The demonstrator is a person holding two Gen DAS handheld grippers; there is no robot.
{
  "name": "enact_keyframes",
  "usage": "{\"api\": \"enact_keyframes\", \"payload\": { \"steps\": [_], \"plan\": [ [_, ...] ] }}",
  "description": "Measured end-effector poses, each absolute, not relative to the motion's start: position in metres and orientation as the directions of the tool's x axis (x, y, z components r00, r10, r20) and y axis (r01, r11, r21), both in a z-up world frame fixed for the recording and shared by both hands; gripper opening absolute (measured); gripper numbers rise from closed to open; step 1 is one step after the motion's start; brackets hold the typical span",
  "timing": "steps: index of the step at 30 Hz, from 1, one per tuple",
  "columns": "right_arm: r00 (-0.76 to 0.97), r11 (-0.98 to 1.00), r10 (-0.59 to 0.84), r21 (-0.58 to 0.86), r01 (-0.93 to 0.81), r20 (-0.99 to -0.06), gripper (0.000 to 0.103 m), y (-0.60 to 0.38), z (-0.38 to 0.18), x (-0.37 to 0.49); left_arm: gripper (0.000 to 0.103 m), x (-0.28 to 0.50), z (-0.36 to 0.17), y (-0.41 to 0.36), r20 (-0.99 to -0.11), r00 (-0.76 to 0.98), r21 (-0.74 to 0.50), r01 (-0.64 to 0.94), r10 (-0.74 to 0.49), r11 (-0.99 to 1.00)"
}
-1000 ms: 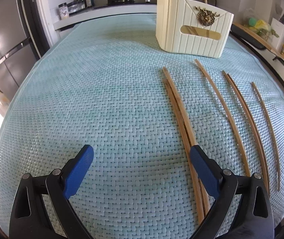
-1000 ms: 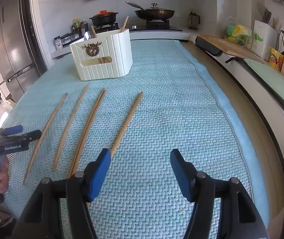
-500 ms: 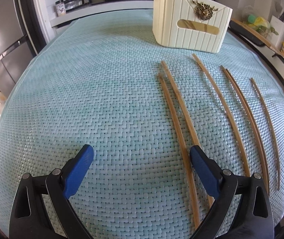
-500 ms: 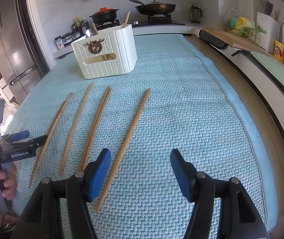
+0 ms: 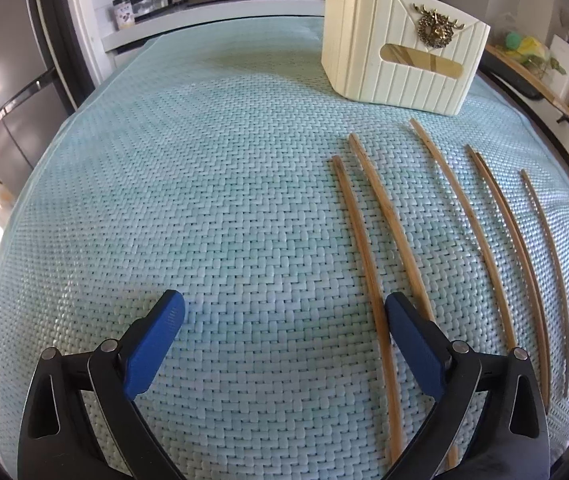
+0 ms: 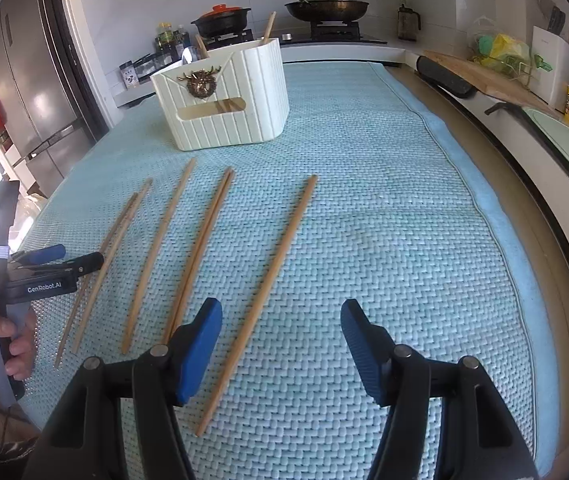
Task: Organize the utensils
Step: 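Move both tools over the loose chopsticks lying on the towel, then grasp a chopstick with the left tool while the right tool grasps another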
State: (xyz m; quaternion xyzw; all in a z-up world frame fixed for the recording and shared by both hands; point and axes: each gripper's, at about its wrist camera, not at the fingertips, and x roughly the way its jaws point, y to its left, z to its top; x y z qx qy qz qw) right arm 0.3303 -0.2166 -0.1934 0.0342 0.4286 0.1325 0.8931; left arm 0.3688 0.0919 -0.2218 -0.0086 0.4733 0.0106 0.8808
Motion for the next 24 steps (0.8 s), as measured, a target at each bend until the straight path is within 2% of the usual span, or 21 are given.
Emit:
{"api": "enact_keyframes", "payload": {
  "steps": [16, 24],
  "plan": [
    [0.567, 0.973, 0.152, 0.023, -0.228, -0.809, 0.063, -0.192, -0.22, 0.365, 0.102, 0.408, -0.224, 0.115, -0.859, 0.512, -0.013, -0.003, -0.01, 1.0],
    [0.538, 0.972, 0.154, 0.031, -0.231, -0.829, 0.065, -0.196, -0.219, 0.387, 0.102, 0.447, -0.225, 0.114, -0.876, 0.482, -0.009, 0.029, -0.021, 1.0]
  ]
}}
